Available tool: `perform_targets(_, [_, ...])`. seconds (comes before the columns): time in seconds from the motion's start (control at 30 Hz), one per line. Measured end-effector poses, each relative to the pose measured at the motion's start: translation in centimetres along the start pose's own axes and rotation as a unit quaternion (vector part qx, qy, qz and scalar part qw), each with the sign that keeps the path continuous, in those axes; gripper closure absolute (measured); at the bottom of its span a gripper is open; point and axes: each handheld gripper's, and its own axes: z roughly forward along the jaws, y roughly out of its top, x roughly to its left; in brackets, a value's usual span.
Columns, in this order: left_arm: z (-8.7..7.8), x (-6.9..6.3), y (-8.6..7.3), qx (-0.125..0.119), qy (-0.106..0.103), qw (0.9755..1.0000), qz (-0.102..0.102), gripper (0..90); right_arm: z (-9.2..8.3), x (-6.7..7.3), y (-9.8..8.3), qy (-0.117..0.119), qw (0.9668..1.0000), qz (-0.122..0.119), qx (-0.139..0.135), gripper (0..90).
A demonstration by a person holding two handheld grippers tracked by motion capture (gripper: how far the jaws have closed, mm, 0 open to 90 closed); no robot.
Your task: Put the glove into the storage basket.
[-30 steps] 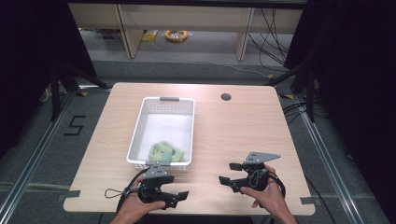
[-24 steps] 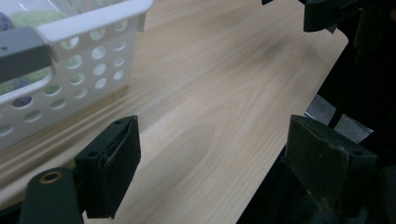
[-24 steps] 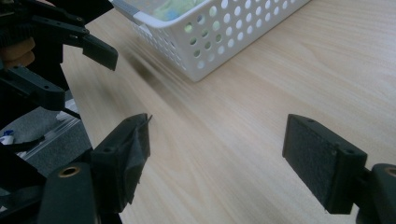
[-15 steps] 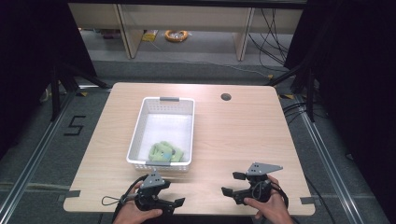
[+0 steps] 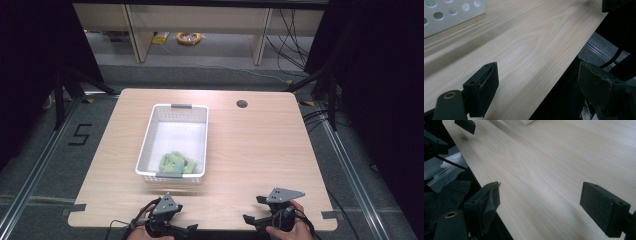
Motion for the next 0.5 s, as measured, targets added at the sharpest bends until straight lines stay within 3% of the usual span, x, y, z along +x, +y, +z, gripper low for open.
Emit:
perform_targets(0.07, [0.03,0.03,0.02,0.002,0.0,1.0,0.0,16.6,0.08,0.24,-0.08,0.001,0.9999,0.012,-0.002,17.5])
perform_targets(0.1, [0.11,-0.07,-0.04,0.0,0.003,0.9999,-0.01,16.6,0.17,0.01,-0.05,0.003,1.0,-0.003,-0.003,17.5])
perform_targets(0.13, [0.05,-0.04,-0.02,0.003,0.0,1.0,-0.009,16.6,0.2,-0.12,0.01,0.016,0.9999,-0.003,0.005,17.5])
perform_targets(0.23, [-0.05,0.16,0.05,0.001,0.003,1.0,0.007,16.6,0.2,0.03,-0.03,0.001,1.0,-0.002,-0.002,17.5])
perform_targets(0.3, [-0.09,0.2,0.07,0.001,0.005,1.0,0.004,16.6,0.16,0.05,-0.01,0.001,1.0,-0.004,0.005,17.5])
perform_targets(0.33, [0.0,0.21,0.02,-0.007,0.008,0.9999,-0.007,16.6,0.22,0.05,-0.03,0.0,1.0,-0.006,0.003,17.5])
perform_targets(0.4, [-0.15,0.39,0.04,0.003,0.013,0.9999,-0.006,16.6,0.24,0.04,0.0,0.002,1.0,-0.006,0.004,17.5])
perform_targets(0.43, [-0.13,0.37,0.08,-0.007,0.008,0.9999,-0.005,16.6,0.24,0.03,0.0,0.002,1.0,-0.006,0.004,17.5])
perform_targets(0.5, [-0.16,0.4,0.11,-0.006,0.007,0.9999,-0.006,16.6,0.24,0.03,0.0,0.002,1.0,-0.005,0.004,17.5])
